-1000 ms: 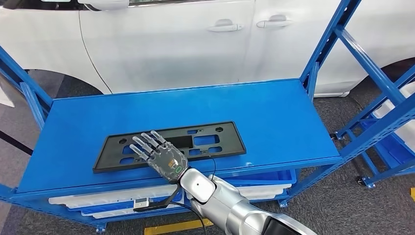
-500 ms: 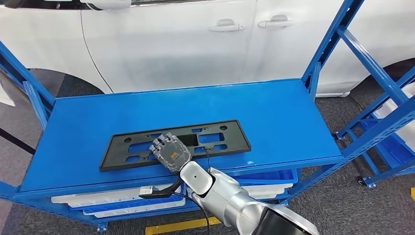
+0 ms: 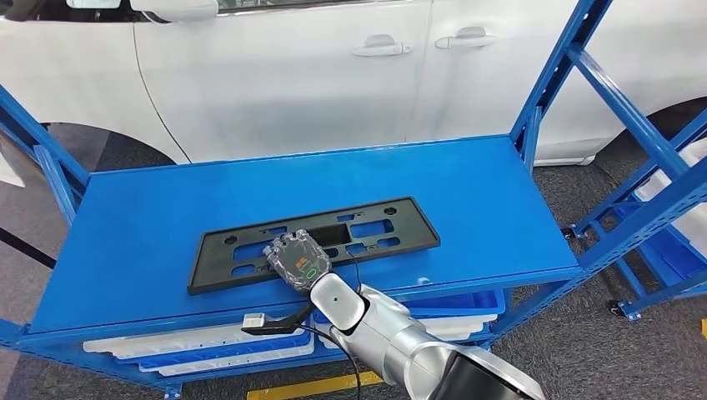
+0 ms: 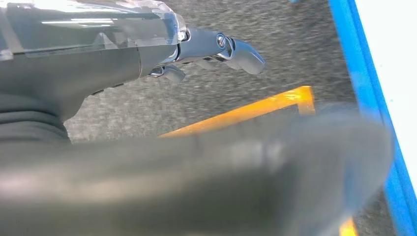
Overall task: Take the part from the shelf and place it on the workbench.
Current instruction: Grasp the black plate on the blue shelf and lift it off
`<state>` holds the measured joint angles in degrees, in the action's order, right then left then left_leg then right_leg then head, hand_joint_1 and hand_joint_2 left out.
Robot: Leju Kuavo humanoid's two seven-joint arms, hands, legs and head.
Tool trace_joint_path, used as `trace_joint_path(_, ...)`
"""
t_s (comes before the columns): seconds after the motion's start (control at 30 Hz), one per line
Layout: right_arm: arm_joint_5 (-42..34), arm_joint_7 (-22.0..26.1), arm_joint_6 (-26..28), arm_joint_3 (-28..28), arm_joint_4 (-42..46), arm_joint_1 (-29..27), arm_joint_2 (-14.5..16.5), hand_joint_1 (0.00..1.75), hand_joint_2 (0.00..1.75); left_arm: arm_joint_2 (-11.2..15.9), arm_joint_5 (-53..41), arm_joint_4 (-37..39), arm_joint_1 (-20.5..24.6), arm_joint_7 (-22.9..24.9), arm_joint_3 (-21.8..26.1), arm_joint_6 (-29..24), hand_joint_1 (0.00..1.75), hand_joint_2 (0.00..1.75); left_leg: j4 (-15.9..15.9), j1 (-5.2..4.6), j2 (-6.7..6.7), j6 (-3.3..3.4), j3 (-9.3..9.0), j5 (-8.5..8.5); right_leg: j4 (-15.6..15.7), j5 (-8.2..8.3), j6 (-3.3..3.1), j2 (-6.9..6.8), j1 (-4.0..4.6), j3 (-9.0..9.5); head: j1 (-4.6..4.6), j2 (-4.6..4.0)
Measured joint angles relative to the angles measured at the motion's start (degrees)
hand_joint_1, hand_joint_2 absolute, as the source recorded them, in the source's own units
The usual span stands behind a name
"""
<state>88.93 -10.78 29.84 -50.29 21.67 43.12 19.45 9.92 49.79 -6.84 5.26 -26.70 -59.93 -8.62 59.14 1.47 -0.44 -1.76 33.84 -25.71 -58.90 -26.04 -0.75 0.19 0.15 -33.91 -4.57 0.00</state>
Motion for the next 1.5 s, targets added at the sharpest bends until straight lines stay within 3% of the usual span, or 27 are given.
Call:
trace_joint_path(0.07,-0.09,0.02,0.02,0.23,-0.02,0.05,-0.01,1.75,1.75,-0.01,0.0,0.0,-0.09,-1.09,-0.03,0.27,0.0,1.75,-0.1,-0.12,-0.01,0.82,0.0,0.05,-0.08,-0.01,0.49,0.11,0.06,-0.13,-0.01,0.0)
trace_joint_path(0.13,-0.25,0.11,0.04,0.51,-0.04,0.19,-0.01,1.75,1.75,-0.02,0.0,0.0,-0.03,-1.78,-0.1,0.53,0.0,1.75,-0.27,0.0,0.07,1.5,-0.07,0.23,-1.51,-1.12,1.12,0.11,-0.15,-0.67,0.0,0.0)
trace_joint_path(0.23,-0.32,0.45,-0.03,1.03,-0.12,0.32,-0.04,1.75,1.75,-0.02,0.0,0.01,0.09,-2.21,-0.3,0.81,0.0,1.75,-0.36,0.03,0.24,2.16,-0.02,0.32,-11.08,-6.04,1.81,0.05,-0.44,-5.15,0.01,0.0)
trace_joint_path(0.27,-0.32,0.55,-0.08,1.16,-0.18,0.28,-0.07,1.75,1.75,-0.02,0.0,0.02,0.08,-2.26,-0.37,0.88,0.0,1.75,-0.35,0.0,0.27,2.21,0.01,0.31,-14.44,-7.17,1.89,0.04,-0.5,-6.82,0.01,0.0)
trace_joint_path(0.3,-0.32,0.62,-0.13,1.26,-0.25,0.24,-0.09,1.75,1.75,-0.02,0.0,0.04,0.06,-2.28,-0.44,0.91,0.0,1.75,-0.34,-0.02,0.26,2.22,0.01,0.31,-16.1,-7.26,1.9,0.03,-0.52,-7.69,0.01,0.0)
trace_joint_path(0.33,-0.33,0.67,-0.15,1.32,-0.3,0.23,-0.1,1.75,1.75,-0.02,0.0,0.05,0.06,-2.28,-0.53,0.94,0.0,1.75,-0.34,-0.03,0.22,2.21,-0.03,0.3,-15.57,-6.26,1.82,0.03,-0.54,-7.5,0.01,0.0)
trace_joint_path(0.37,-0.38,0.74,-0.12,1.43,-0.33,0.26,-0.11,1.75,1.75,-0.02,0.0,0.07,0.06,-2.28,-0.67,0.98,0.0,1.75,-0.34,-0.02,0.16,2.18,-0.1,0.29,-12.79,-4.37,1.65,0.02,-0.53,-6.18,0.01,0.0)
trace_joint_path(0.4,-0.48,0.86,-0.04,1.57,-0.34,0.31,-0.1,1.75,1.75,-0.02,0.0,0.07,0.08,-2.28,-0.83,1.02,0.0,1.75,-0.34,-0.02,0.1,2.12,-0.18,0.26,-8.77,-2.28,1.39,0.01,-0.51,-4.22,0.01,0.0)
trace_joint_path(0.47,-1.07,1.42,0.41,2.04,-0.32,0.44,-0.07,1.75,1.75,-0.02,0.0,0.07,0.14,-2.38,-1.14,1.15,0.0,1.75,-0.31,-0.21,0.0,1.68,-0.18,0.22,-2.08,-0.02,0.86,-0.02,-0.26,-1.07,0.0,0.0)
trace_joint_path(0.53,-2.77,3.01,1.15,2.81,-0.3,0.46,-0.03,1.75,1.75,-0.02,0.0,0.08,0.17,-2.61,-1.28,1.25,0.0,1.75,-0.46,-0.34,-0.05,0.95,-0.13,0.29,-0.29,-0.02,0.44,0.01,0.06,-0.39,-0.01,0.0)
trace_joint_path(0.63,-9.63,9.76,2.78,5.61,0.82,0.0,-0.02,1.75,1.75,0.03,0.0,0.13,0.15,-2.91,-1.31,1.62,0.0,1.75,-0.1,-0.14,0.08,0.0,-0.04,-0.25,0.54,0.44,-0.61,0.0,-0.1,-0.09,-0.01,0.0)
trace_joint_path(0.7,-13.45,14.01,4.08,8.24,2.49,-0.43,-0.04,1.75,1.75,0.08,0.0,0.14,0.13,-3.16,-1.27,2.05,0.0,1.75,4.14,-0.08,0.2,-0.26,1.79,-2.94,1.1,0.76,-1.2,-0.09,-0.25,0.17,-0.01,0.0)
trace_joint_path(0.77,-15.05,15.95,5.05,10.5,4.03,-0.62,-0.15,1.75,1.75,0.16,0.0,0.15,0.09,-3.37,-1.21,2.4,0.0,1.75,11.51,-0.09,0.2,-0.44,5.11,-6.3,1.11,0.74,-1.44,-0.08,-0.05,0.19,-0.01,0.0)
trace_joint_path(0.8,-15.82,16.85,5.36,11.44,4.7,-0.75,-0.25,1.75,1.75,0.2,0.0,0.15,0.06,-3.53,-1.19,2.55,0.0,1.75,14.12,-0.09,0.21,-0.51,6.31,-7.0,1.07,0.7,-1.49,-0.08,0.06,0.24,0.0,0.0)
trace_joint_path(0.83,-17.03,18.19,5.56,12.19,5.41,-1.01,-0.38,1.75,1.75,0.21,0.0,0.15,0.03,-3.77,-1.17,2.71,0.0,1.75,14.78,-0.08,0.21,-0.54,6.62,-6.63,1.03,0.66,-1.51,-0.07,0.14,0.31,-0.01,0.0)
trace_joint_path(0.87,-19.15,20.4,5.77,12.87,6.49,-1.42,-0.57,1.75,1.75,0.23,0.0,0.15,0.02,-4.08,-1.12,2.83,0.0,1.75,13.13,-0.08,0.22,-0.52,5.84,-5.23,0.97,0.59,-1.49,-0.03,0.17,0.41,0.0,0.0)
trace_joint_path(0.97,-33.09,32.47,5.23,15.55,14.63,-3.5,-2.12,1.75,1.75,0.34,0.0,0.15,0.1,-4.93,-0.56,3.08,0.0,1.75,2.77,-0.13,0.17,-0.12,0.68,-0.6,0.41,0.14,-0.96,0.18,0.39,0.58,0.0,0.0)
trace_joint_path(1.03,-45.88,39.91,2.1,17.98,24.75,-5.64,-4.27,1.75,1.75,0.34,0.0,0.15,0.12,-5.22,-0.08,3.25,0.0,1.75,-0.06,-0.32,0.02,0.56,-0.78,-0.29,0.15,-0.05,-0.38,0.25,0.6,0.56,0.01,0.0)
trace_joint_path(1.13,-62.85,45.42,-6.75,21.29,41.2,-10.04,-8.06,1.75,1.75,0.31,0.0,0.15,-0.2,-6.28,0.58,4.1,0.0,1.75,-0.36,-0.27,-0.08,1.72,-0.8,-0.04,-0.31,-0.55,0.57,0.16,0.47,0.46,0.01,0.0)
trace_joint_path(1.2,-73.44,48.36,-14.17,22.51,52.04,-13.35,-10.78,1.75,1.75,0.29,0.0,0.15,-0.27,-7.49,1.33,4.77,0.0,1.75,-0.53,-0.16,-0.05,2.39,-0.59,0.2,-4.11,-3.14,1.31,0.13,0.23,-1.35,0.01,0.0)
trace_joint_path(1.27,-81.83,49.94,-20.85,22.85,62.3,-16.14,-13.34,1.75,1.75,0.28,0.0,0.15,-0.31,-8.52,2.12,5.09,0.0,1.75,-0.5,-0.25,0.0,2.7,-0.3,0.24,-11.5,-6.83,1.79,0.11,-0.04,-4.96,0.01,0.0)
trace_joint_path(1.3,-84.78,50.17,-23.47,22.91,66.96,-17.33,-14.46,1.75,1.75,0.26,0.0,0.15,-0.34,-8.89,2.48,5.15,0.0,1.75,-0.49,-0.28,0.02,2.73,-0.22,0.24,-14.6,-7.82,1.92,0.11,-0.16,-6.51,0.01,0.0)
trace_joint_path(1.33,-86.86,50.18,-25.56,22.98,71.1,-18.39,-15.42,1.75,1.75,0.23,0.0,0.15,-0.36,-9.16,2.77,5.2,0.0,1.75,-0.48,-0.3,0.01,2.73,-0.2,0.21,-15.93,-7.7,1.98,0.11,-0.26,-7.24,0.01,0.0)
trace_joint_path(1.37,-88.3,50.18,-27.3,23.05,74.84,-19.31,-16.27,1.75,1.75,0.15,0.0,0.15,-0.36,-9.35,3.03,5.21,0.0,1.75,-0.48,-0.3,-0.01,2.72,-0.23,0.18,-14.95,-6.44,1.94,0.11,-0.34,-6.9,0.01,0.0)
trace_joint_path(1.43,-90.06,50.1,-30.29,23.14,81.41,-20.6,-17.69,1.75,1.75,-0.05,0.0,0.15,-0.33,-9.65,3.44,5.21,0.0,1.75,-0.48,-0.3,-0.08,2.59,-0.36,0.06,-7.82,-2.26,1.59,0.09,-0.4,-3.72,0.01,0.0)
trace_joint_path(1.5,-91.89,49.68,-33.15,23.14,86.36,-21.11,-18.65,1.75,1.75,-0.2,0.0,0.15,-0.29,-9.83,3.74,5.19,0.0,1.75,-0.37,-0.51,-0.08,2.23,-0.33,0.03,-1.47,0.16,1.15,0.09,-0.17,-0.9,0.0,0.0)
